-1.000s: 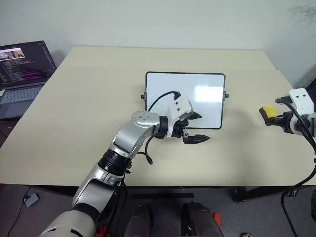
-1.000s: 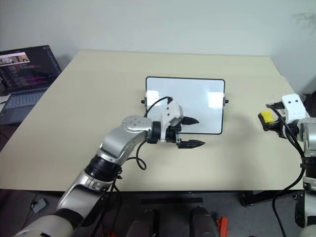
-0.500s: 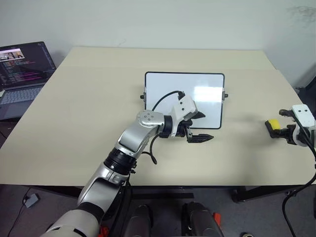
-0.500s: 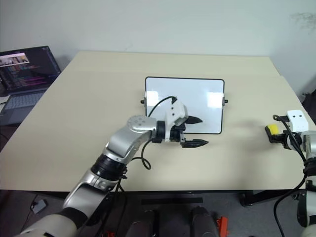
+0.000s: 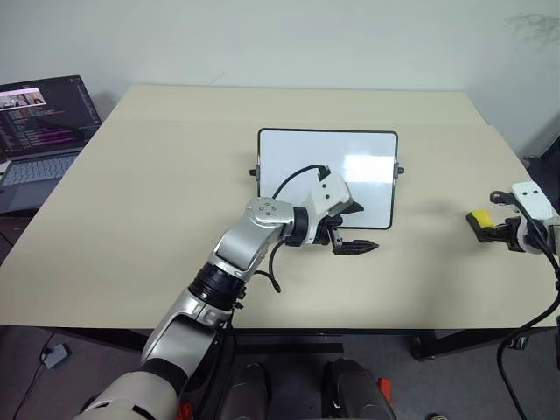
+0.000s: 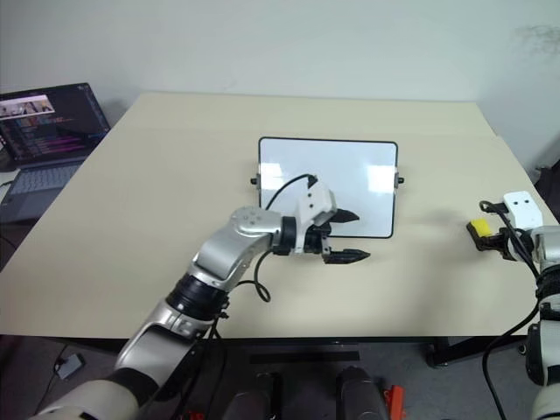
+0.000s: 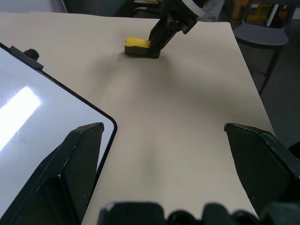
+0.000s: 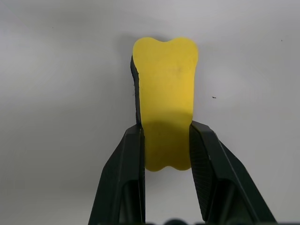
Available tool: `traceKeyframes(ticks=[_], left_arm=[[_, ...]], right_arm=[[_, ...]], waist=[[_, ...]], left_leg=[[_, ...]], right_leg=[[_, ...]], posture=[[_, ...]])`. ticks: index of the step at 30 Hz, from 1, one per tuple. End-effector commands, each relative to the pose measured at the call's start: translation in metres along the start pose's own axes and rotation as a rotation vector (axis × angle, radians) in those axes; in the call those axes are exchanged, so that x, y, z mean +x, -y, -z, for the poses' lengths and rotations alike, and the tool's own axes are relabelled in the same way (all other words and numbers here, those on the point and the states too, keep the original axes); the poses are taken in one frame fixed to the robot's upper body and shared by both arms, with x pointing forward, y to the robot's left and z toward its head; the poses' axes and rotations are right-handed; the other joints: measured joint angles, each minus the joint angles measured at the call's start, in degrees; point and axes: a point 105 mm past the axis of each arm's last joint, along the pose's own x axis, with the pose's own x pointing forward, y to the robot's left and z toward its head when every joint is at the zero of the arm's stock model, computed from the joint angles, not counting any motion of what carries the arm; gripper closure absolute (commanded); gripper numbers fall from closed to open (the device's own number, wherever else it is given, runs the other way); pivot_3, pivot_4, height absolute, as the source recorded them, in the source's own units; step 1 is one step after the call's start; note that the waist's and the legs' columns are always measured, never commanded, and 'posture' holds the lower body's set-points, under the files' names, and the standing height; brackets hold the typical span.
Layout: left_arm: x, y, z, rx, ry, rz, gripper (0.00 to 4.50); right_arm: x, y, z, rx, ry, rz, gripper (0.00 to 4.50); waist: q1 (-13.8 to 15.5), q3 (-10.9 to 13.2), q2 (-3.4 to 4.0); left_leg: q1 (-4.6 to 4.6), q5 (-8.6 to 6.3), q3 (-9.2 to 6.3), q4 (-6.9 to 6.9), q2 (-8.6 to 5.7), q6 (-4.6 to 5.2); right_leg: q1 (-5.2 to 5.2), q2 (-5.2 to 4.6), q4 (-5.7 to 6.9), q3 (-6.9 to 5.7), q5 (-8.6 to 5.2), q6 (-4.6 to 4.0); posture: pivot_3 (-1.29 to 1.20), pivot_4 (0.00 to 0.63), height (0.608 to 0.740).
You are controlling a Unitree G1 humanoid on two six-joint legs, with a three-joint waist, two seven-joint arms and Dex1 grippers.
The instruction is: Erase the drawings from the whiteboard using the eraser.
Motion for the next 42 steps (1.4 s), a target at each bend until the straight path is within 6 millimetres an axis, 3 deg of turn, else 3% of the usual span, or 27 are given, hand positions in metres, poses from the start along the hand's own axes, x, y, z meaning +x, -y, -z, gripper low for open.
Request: traceKeyframes(ticks=[1,2,3,5,11,12,20,23,26,29,35,38,42], left_arm=[[0.0,0.004,-0.012,0.053,0.031,0.009,0.0],[-0.001,0.005,-0.01,0.05,0.03,0.009,0.0],[-0.002,0.005,-0.009,0.049,0.028,0.008,0.0],[-0.004,0.005,-0.008,0.046,0.024,0.006,0.0],[-0.004,0.003,-0.007,0.045,0.021,-0.004,0.0],[-0.004,0.003,-0.007,0.045,0.021,-0.005,0.0],[-0.008,0.001,-0.008,0.044,0.022,-0.017,0.0],[-0.011,-0.002,-0.008,0.043,0.023,-0.033,0.0],[-0.016,-0.008,-0.009,0.04,0.029,-0.075,0.0],[-0.022,-0.013,-0.011,0.033,0.041,-0.123,0.0],[-0.064,-0.039,-0.008,-0.035,0.087,-0.454,0.0],[-0.08,-0.036,0.003,-0.062,0.072,-0.55,0.0],[-0.116,-0.038,0.016,-0.139,0.102,-0.734,0.0]], right_arm=[[-0.003,0.009,-0.001,-0.019,-0.01,0.043,3.53],[-0.004,0.009,-0.002,-0.021,-0.005,0.045,3.53],[-0.005,0.01,-0.004,-0.021,0.0,0.047,2.82],[-0.007,0.012,-0.007,-0.021,0.009,0.057,2.33],[-0.009,0.011,-0.015,-0.015,0.025,0.049,0.18],[-0.009,0.011,-0.017,-0.013,0.026,0.046,0.02],[-0.03,0.013,-0.036,0.02,0.091,0.022,0.02],[-0.052,0.011,-0.06,0.042,0.194,0.012,0.02],[-0.071,-0.011,-0.093,0.023,0.387,-0.05,0.02],[-0.077,-0.03,-0.107,0.026,0.501,-0.076,0.02],[-0.061,-0.067,-0.105,0.054,0.643,-0.088,0.02],[-0.057,-0.076,-0.095,0.049,0.677,-0.09,0.02],[-0.047,-0.091,-0.082,0.082,0.695,-0.099,0.02]], waist=[[0.0,0.0,0.0],[-0.01,0.0,0.0],[-0.01,0.0,0.0],[0.03,0.0,0.01],[0.0,0.01,0.02],[0.0,0.01,0.02],[0.03,0.02,0.05],[0.02,0.04,0.09],[-0.1,0.04,0.09],[-0.27,0.04,0.09],[-0.09,0.03,0.09],[0.2,0.04,0.11],[0.28,0.03,0.1]], left_leg=[[0.01,0.0,0.0,0.0,0.0,0.0],[0.01,0.0,0.0,0.01,-0.01,0.0],[0.02,0.0,0.01,0.01,-0.01,0.0],[0.02,0.0,0.0,0.01,-0.01,0.0],[0.01,0.0,0.0,0.0,0.0,0.0],[0.01,0.0,0.0,0.0,-0.01,0.0],[0.01,0.0,0.0,0.0,-0.01,0.0],[0.0,0.0,0.0,-0.01,-0.01,0.0],[0.01,0.0,-0.01,-0.02,0.01,0.0],[0.01,0.0,-0.03,-0.01,0.04,0.0],[-0.02,0.0,-0.06,-0.03,0.04,0.0],[-0.04,0.0,-0.1,-0.07,0.04,0.0],[-0.06,0.0,-0.1,-0.03,0.03,0.0]], right_leg=[[0.01,0.0,0.0,0.0,0.0,0.0],[0.01,0.0,0.0,0.01,0.0,0.0],[0.02,0.0,0.0,0.02,0.0,0.0],[0.02,-0.01,0.01,0.02,0.0,0.0],[0.01,0.0,0.01,0.02,0.03,0.06],[0.01,0.0,0.01,0.02,0.03,0.06],[0.01,-0.01,0.01,0.02,0.12,0.21],[-0.01,-0.01,0.0,0.02,0.12,0.21],[-0.01,0.01,0.01,0.01,0.11,0.2],[-0.01,0.03,0.03,0.01,0.11,0.2],[-0.02,0.02,0.02,0.0,0.15,0.27],[-0.04,0.02,0.05,-0.03,0.15,0.28],[-0.04,0.01,0.03,-0.02,0.16,0.28]], posture=[[0.0,0.15,0.74],[0.0,0.15,0.74],[0.0,0.15,0.74],[0.0,0.15,0.74],[0.0,0.15,0.74],[0.0,0.15,0.74],[0.0,0.15,0.74],[0.0,0.15,0.74],[0.0,0.15,0.74],[0.0,0.15,0.74],[0.0,0.15,0.74],[0.0,0.15,0.74],[0.0,0.15,0.74]])
